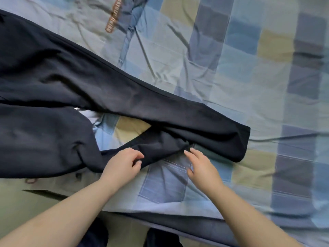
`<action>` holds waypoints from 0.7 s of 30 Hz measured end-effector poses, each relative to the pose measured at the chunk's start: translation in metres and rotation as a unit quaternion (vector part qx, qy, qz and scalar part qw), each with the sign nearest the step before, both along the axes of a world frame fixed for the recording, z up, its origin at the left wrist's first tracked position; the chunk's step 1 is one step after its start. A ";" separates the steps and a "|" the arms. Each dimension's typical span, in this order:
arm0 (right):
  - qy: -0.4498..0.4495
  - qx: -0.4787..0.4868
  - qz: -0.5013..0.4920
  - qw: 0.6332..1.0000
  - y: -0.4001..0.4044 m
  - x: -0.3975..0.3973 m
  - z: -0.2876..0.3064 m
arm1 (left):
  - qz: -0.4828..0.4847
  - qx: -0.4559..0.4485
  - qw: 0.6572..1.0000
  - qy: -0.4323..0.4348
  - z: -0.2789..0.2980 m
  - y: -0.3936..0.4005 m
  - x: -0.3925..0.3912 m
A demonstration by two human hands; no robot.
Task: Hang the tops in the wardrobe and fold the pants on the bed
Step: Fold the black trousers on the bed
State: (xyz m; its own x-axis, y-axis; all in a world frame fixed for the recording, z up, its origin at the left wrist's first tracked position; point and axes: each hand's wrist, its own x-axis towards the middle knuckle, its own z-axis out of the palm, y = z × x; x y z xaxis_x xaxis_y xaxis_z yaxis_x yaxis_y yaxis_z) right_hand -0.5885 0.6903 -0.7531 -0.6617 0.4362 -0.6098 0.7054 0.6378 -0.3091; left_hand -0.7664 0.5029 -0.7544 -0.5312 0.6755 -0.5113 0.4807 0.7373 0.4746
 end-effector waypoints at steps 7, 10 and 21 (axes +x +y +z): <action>0.006 0.167 0.215 0.962 0.046 -0.012 -0.036 | -0.224 -0.174 0.949 0.137 -0.035 0.018 0.011; 0.131 0.219 0.296 0.920 0.064 -0.016 -0.042 | -0.151 -0.118 0.981 0.029 -0.041 0.030 -0.009; 0.199 0.060 0.275 0.939 0.050 -0.030 0.011 | -0.149 -0.148 0.910 -0.358 0.039 0.077 -0.050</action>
State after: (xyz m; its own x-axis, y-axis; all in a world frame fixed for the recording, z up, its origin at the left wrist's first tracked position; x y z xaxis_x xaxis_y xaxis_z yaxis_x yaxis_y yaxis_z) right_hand -0.6187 0.7405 -0.7421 -0.9720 0.0116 -0.2346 0.1032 0.9183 -0.3821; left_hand -0.8166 0.5799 -0.7149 0.1929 0.5112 -0.8375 0.3262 0.7716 0.5461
